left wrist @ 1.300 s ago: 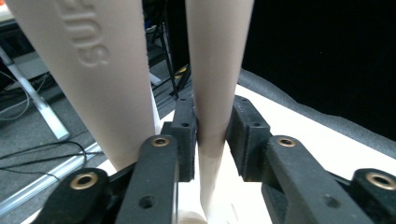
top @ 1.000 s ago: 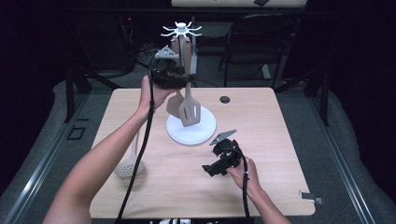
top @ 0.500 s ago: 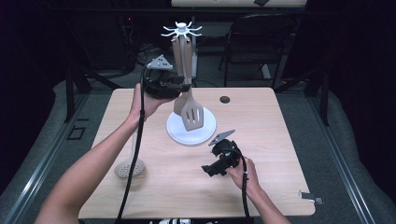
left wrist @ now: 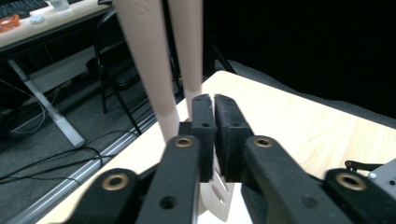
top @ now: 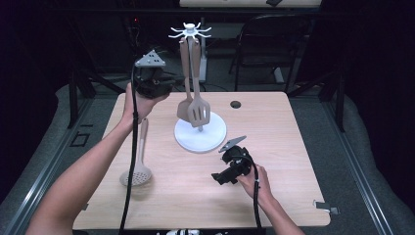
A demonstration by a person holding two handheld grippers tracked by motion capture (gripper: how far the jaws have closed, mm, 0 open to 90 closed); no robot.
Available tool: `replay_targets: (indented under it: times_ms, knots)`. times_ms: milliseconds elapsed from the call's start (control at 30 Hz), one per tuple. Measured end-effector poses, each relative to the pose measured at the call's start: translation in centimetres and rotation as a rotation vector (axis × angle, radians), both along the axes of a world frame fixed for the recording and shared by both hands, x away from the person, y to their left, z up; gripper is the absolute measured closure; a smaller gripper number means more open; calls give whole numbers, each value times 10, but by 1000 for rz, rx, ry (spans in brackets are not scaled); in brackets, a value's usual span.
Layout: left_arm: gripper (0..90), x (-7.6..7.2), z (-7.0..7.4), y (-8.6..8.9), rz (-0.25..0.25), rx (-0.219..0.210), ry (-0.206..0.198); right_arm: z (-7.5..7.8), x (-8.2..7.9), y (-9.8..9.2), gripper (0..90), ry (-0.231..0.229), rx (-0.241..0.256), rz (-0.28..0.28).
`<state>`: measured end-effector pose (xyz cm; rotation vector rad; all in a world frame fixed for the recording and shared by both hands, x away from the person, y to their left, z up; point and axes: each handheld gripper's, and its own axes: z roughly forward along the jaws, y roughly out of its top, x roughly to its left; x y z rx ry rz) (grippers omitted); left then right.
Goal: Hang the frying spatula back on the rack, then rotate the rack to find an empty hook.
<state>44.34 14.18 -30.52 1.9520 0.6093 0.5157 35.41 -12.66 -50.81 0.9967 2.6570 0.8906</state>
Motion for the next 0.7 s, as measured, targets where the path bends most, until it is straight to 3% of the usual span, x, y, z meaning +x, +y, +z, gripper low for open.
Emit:
replay_targets:
  times_ms: [500,700]
  knots:
    - [900,11,52,11,106,-60,-90,0,-2,-3,44,1,-11,-3]
    - [900,21,65,11,140,-50,-103,0,-3,-5,43,-3,-5,-7]
